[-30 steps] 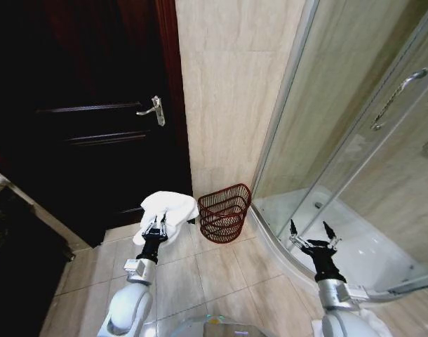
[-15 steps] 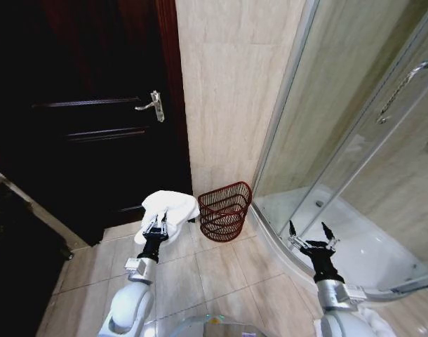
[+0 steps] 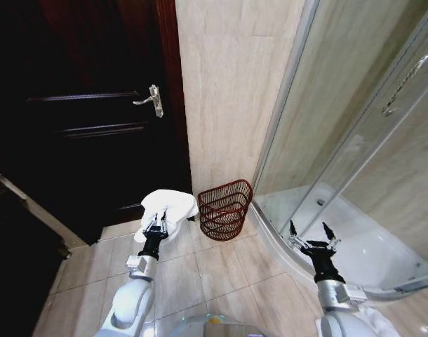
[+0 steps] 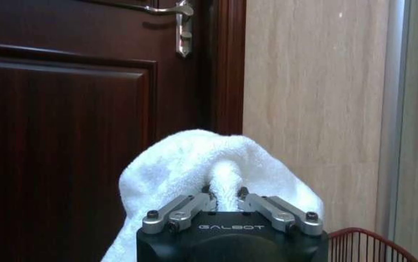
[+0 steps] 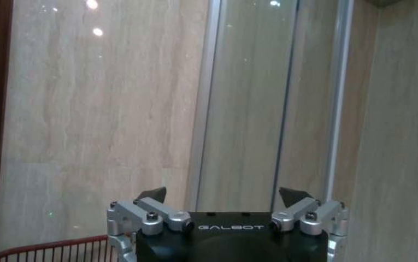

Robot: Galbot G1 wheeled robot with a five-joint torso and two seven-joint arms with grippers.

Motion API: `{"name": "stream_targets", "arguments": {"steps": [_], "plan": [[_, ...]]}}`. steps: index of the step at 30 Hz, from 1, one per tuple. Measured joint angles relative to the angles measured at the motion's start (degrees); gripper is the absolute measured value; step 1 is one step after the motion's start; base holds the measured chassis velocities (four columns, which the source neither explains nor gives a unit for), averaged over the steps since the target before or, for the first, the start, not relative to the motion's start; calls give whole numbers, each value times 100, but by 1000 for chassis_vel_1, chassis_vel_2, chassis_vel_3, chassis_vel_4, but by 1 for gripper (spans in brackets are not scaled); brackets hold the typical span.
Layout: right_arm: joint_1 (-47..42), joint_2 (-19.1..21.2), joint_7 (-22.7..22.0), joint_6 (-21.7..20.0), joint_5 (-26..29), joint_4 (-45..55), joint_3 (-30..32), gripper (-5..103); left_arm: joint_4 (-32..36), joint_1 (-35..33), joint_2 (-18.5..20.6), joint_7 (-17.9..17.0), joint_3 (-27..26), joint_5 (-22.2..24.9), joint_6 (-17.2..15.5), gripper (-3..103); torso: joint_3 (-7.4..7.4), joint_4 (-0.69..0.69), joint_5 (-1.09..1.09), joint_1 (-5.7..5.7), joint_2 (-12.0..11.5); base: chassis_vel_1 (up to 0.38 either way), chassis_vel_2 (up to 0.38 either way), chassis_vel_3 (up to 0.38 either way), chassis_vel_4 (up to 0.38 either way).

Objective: Discard the used towel into the hamper.

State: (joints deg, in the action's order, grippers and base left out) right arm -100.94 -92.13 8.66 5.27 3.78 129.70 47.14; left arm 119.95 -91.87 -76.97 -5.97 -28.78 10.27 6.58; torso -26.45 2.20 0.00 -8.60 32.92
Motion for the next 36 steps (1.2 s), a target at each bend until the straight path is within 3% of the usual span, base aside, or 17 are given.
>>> {"name": "stream_targets", "arguments": {"steps": [11,16,36], "plan": [[7,-3,-13,-7,-83,20,-45,100,-98,32,5,16,-33,73,131,10,156,-1,0,103,-259,-60,-45,-52,-55],[25,-3,-307,-57,-47,66,-187,100,-215,55,33,183,-93,280,440,10,222,-3,0,146,-367,-34,-29,-36,-30],[-35,-2,-221,-26,-226,24,-99,100,-321,157,69,225,-115,326,497,10,209,-2,0,140,-344,-8,8,6,-11]]}}
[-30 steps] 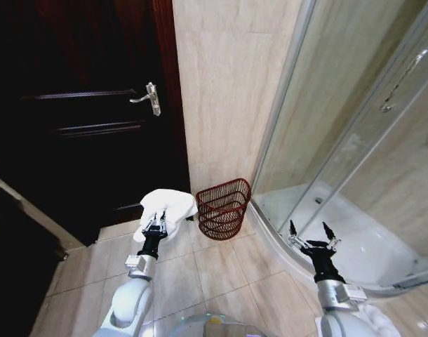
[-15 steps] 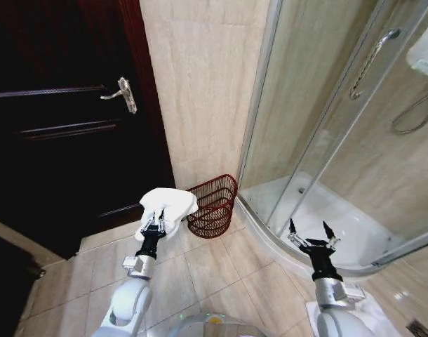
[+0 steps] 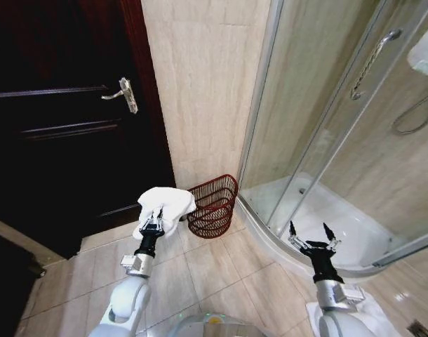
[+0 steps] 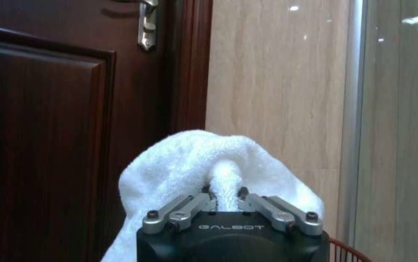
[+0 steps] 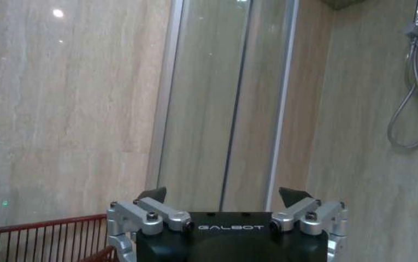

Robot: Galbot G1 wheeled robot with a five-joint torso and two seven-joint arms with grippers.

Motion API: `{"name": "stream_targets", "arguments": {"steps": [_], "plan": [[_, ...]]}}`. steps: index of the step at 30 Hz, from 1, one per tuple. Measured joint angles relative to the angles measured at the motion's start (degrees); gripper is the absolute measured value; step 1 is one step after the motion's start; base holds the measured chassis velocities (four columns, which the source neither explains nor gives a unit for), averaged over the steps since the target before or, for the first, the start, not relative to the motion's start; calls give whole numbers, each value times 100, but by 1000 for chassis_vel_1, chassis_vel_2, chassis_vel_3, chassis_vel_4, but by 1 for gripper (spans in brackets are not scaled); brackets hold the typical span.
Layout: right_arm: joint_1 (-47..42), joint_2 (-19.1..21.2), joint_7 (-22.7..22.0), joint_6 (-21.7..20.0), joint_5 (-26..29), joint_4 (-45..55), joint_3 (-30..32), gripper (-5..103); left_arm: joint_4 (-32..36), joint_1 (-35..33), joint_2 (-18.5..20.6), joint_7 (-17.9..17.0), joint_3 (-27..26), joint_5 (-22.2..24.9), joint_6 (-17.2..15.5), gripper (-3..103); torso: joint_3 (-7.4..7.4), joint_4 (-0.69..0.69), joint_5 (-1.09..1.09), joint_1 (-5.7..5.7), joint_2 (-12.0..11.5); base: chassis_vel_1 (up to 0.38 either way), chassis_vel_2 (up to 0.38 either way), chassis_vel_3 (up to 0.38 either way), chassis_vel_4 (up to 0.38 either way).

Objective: Discard the used towel into the hamper.

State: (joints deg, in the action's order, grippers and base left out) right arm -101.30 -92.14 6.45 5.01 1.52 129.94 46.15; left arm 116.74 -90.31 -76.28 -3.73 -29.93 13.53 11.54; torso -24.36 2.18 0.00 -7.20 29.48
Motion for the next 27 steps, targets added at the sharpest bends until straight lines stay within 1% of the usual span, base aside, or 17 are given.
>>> {"name": "stream_targets", "arguments": {"steps": [10,16,19,23,24,26,27], "plan": [[31,0,17,1,-18,-26,-27,100,-10,34,-5,-13,13,-33,-14,10,-11,0,0,-11,14,-122,109,118,-120],[43,0,65,21,-4,-54,-61,100,-91,102,19,36,24,-9,5,10,-15,1,1,-14,20,-54,52,43,-46],[43,1,69,41,1,-63,-68,100,-201,247,77,140,131,30,37,10,-15,1,1,-13,26,0,0,0,0],[35,1,39,39,3,-62,-47,100,-494,768,213,389,452,69,22,10,-17,0,0,-12,29,0,0,0,0],[35,1,39,39,3,-62,-47,100,-494,768,213,389,452,69,22,10,-17,0,0,-12,29,0,0,0,0],[33,1,12,19,3,-55,-38,100,-602,1085,299,579,597,178,-118,10,-19,-1,-1,-14,30,0,0,0,0],[34,0,8,6,3,-55,-41,100,-656,1221,337,638,651,235,-186,10,-20,0,1,-15,31,0,0,0,0]]}}
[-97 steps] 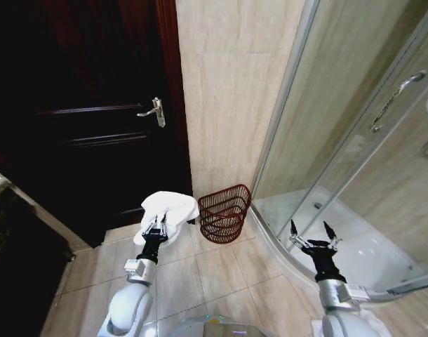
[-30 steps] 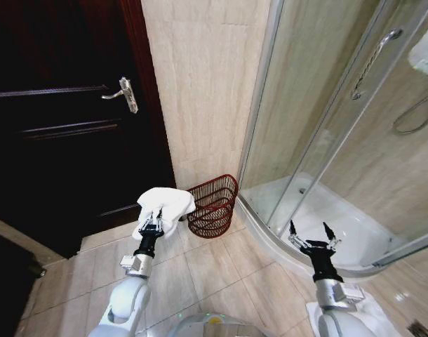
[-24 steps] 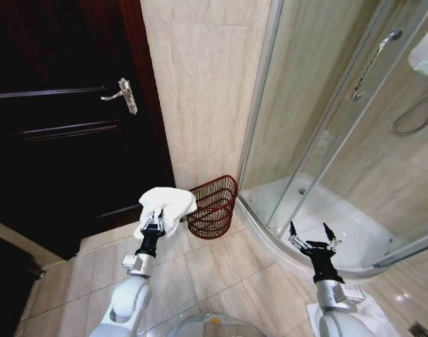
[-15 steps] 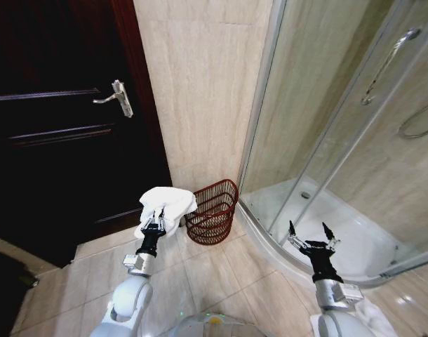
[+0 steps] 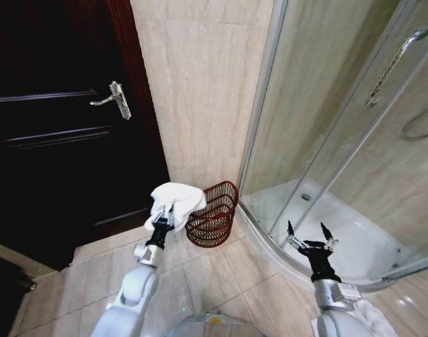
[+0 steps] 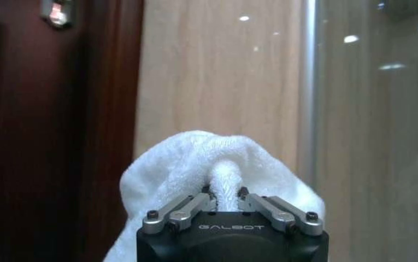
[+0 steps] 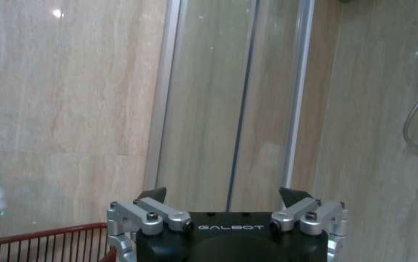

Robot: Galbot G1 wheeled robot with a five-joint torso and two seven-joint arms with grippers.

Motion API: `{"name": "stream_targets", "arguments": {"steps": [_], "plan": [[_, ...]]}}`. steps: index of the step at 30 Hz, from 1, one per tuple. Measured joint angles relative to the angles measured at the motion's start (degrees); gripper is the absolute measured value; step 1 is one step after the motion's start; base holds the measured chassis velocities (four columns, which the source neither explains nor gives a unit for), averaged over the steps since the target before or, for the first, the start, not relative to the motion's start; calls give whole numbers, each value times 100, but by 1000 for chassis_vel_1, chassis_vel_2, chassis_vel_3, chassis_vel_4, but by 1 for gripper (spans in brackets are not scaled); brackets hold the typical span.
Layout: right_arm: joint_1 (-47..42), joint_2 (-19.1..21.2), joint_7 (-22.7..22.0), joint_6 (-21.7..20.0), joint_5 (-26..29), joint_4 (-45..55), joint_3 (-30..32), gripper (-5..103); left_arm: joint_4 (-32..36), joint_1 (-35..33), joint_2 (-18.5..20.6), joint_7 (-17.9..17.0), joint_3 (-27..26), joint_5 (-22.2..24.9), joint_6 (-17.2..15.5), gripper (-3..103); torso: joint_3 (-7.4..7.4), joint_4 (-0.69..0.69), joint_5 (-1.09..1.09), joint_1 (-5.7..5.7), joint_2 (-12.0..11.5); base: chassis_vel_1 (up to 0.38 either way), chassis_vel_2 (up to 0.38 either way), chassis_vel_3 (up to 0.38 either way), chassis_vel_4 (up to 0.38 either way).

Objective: Discard the used towel into the hamper.

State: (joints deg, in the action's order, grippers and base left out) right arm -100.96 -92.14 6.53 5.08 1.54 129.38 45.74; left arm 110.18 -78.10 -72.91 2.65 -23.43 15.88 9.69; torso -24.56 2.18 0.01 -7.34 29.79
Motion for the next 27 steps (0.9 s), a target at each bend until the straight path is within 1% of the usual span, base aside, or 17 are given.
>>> {"name": "stream_targets", "arguments": {"steps": [2,4,5,6,9,10,11,13,15,16,18,19,20,22,23,26,27], "plan": [[-5,0,-2,0,-1,0,2,100,-76,148,38,54,63,44,-61,10,0,1,0,-1,0,0,0,0,0],[-53,0,-1,16,-1,3,27,100,-359,602,137,233,263,91,-180,10,-1,0,-1,-2,1,0,0,0,0],[-53,0,-1,16,-1,3,27,100,-359,602,137,233,263,91,-180,10,-1,0,-1,-2,1,0,0,0,0],[-79,0,0,16,12,20,34,100,-497,787,170,280,351,96,-215,10,-2,0,0,-2,1,0,0,0,0],[-150,1,0,-11,99,187,55,100,-1029,1622,303,442,689,190,-470,10,-2,-1,-2,-2,3,0,0,0,0],[-150,1,0,-11,99,187,55,100,-1029,1622,303,442,689,190,-470,10,-2,-1,-2,-2,3,0,0,0,0],[-150,1,0,-24,108,226,68,100,-1215,1897,360,498,784,218,-590,10,-2,-1,0,-2,3,0,0,0,0],[-135,1,-5,-58,134,286,82,100,-1560,2399,480,682,976,254,-940,10,-3,-1,-2,-3,4,0,0,0,0],[-118,1,-8,-78,164,313,89,100,-1817,2805,633,1049,1172,328,-1336,10,-4,0,-1,-4,4,0,0,0,0],[-118,1,-8,-78,164,313,89,100,-1817,2805,633,1049,1172,328,-1336,10,-4,0,-1,-4,4,0,0,0,0],[-115,1,-10,-99,262,316,99,100,-2018,3196,807,1505,1461,513,-1716,10,-4,1,0,-4,5,0,0,0,0],[-118,1,-10,-101,294,307,113,100,-2084,3314,852,1619,1585,578,-1802,10,-4,1,0,-4,6,0,0,0,0],[-118,1,-10,-101,294,307,113,100,-2084,3314,852,1619,1585,578,-1802,10,-4,1,0,-4,6,0,0,0,0],[-129,1,5,-86,323,249,155,100,-2300,3662,892,1856,1926,676,-1919,10,-4,1,-1,-4,6,0,0,0,0],[-129,1,5,-86,323,249,155,100,-2300,3662,892,1856,1926,676,-1919,10,-4,1,-1,-4,6,0,0,0,0],[-135,0,7,-66,378,221,185,100,-2649,4180,772,1999,2289,696,-2029,10,-4,-1,-1,-4,7,0,0,0,0],[-135,0,7,-66,378,221,185,100,-2649,4180,772,1999,2289,696,-2029,10,-4,-1,-1,-4,7,0,0,0,0]]}}
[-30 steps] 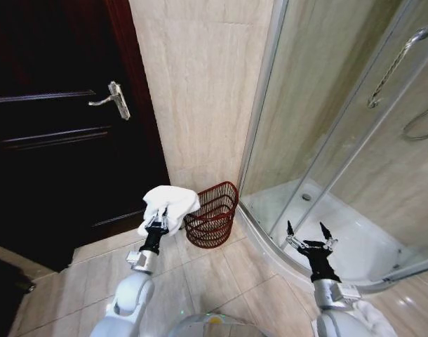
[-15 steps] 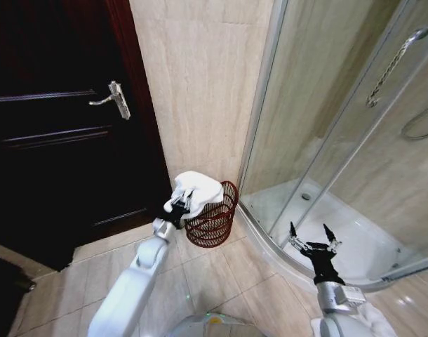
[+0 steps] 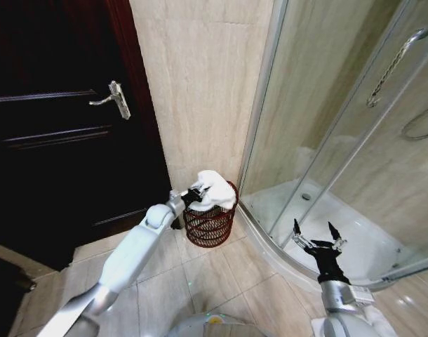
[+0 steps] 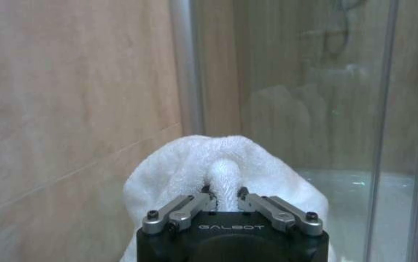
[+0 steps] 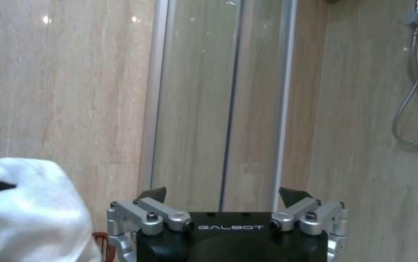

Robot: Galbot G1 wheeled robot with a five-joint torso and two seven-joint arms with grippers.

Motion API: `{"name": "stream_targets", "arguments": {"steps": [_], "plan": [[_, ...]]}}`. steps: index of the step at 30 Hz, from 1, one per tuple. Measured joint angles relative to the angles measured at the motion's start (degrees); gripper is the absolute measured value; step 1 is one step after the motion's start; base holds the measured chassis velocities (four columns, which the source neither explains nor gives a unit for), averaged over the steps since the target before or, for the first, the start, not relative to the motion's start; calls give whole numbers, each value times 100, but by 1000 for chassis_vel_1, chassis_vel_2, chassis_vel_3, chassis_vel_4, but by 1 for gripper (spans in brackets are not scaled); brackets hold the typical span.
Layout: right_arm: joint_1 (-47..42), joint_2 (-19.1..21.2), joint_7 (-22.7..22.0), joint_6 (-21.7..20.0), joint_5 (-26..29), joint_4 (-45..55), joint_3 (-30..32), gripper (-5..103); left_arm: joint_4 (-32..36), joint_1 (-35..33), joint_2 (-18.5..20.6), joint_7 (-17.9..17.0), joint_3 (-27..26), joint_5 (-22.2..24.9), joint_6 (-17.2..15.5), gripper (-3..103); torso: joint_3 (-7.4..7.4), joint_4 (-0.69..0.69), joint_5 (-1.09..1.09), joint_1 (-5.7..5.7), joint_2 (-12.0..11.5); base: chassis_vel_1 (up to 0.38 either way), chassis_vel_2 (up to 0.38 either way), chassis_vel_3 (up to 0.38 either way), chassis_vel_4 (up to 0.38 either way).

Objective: Discard the used towel into the hamper.

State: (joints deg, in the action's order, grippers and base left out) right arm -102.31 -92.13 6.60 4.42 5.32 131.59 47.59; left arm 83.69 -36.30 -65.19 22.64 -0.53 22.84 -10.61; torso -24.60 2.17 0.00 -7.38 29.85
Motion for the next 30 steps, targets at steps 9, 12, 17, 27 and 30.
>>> {"name": "stream_targets", "arguments": {"steps": [9,12,17,27,30], "plan": [[22,0,-11,0,112,-17,60,100,-786,762,-306,-144,458,-352,-304,10,-1,0,1,0,1,0,0,0,0],[22,0,-12,0,113,-18,63,100,-961,871,-329,-161,513,-477,-343,10,-1,1,0,0,1,0,0,0,0],[27,0,-17,13,112,17,62,100,-1410,1068,-386,-256,614,-645,-228,10,-1,1,0,0,2,0,0,0,0],[15,0,-23,41,80,121,55,100,-1755,1294,-478,-731,729,-1006,-257,10,-1,0,0,0,3,0,0,0,0],[30,0,-27,41,69,126,44,100,-1797,1295,-472,-748,735,-1057,-258,10,-1,0,0,0,3,0,0,0,0]]}}
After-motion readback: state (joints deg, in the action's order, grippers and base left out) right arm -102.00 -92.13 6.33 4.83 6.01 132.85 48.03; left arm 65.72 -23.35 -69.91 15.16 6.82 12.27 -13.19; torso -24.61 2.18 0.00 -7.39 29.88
